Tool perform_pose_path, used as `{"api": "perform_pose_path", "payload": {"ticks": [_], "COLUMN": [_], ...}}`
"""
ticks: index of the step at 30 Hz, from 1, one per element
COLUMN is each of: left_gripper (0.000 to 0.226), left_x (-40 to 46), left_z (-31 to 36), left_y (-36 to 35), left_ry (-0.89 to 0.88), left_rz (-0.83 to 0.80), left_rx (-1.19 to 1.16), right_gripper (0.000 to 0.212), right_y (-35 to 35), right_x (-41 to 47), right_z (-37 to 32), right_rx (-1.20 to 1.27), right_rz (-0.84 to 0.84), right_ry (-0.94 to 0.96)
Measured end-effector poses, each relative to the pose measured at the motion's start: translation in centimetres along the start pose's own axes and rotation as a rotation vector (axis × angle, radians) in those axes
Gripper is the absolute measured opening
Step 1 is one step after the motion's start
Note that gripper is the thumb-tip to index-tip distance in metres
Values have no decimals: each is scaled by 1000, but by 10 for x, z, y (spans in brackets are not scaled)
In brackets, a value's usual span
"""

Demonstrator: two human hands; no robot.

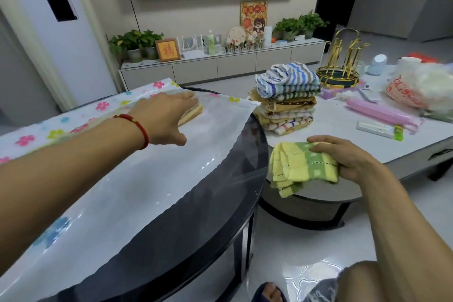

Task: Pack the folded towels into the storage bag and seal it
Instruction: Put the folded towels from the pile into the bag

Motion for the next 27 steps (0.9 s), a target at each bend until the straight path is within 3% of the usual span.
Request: {"api": "perform_pose_path", "payload": {"ticks": [7,10,12,14,16,20,27], "left_gripper": [104,103,102,100,99,97,93], "left_x": [-9,-13,-15,-16,-16,-14,-11], "left_z": [-12,-15,-17,-20,-22,-25,-21], "left_y": [30,39,45,50,52,47,26], "left_ry": [-24,-38,-31,-22,-19,-36,-23], "left_rz": [-33,-35,-31,-23,-19,-1,30], "left_rx": [-88,-75,-81,-89,-81,-70,-95], "right_gripper": [39,35,36,37,41,49,49], "right_y": [-85,-163,-213,-247,-264,-271,-255], "right_x": [-66,-61,-45,-21,4,28,12], "right_z": [-47,-59,-63,-61,-50,-24,-31], "right_rx": [88,57,58,3,-201,-627,-810], "right_rz": [-649,-751,-672,-431,-214,3,77], "right_ry": [194,227,247,299,320,325,416]}}
Point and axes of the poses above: each hand's wrist, its own x-axis towards the middle knuckle, its own y-axis out of the back of the hand, z = x × y, the point moved 1 cm from there along x, towards the middle knuckle, and after that the axes turned 4 degrees about -y, right-handed, at the moved point
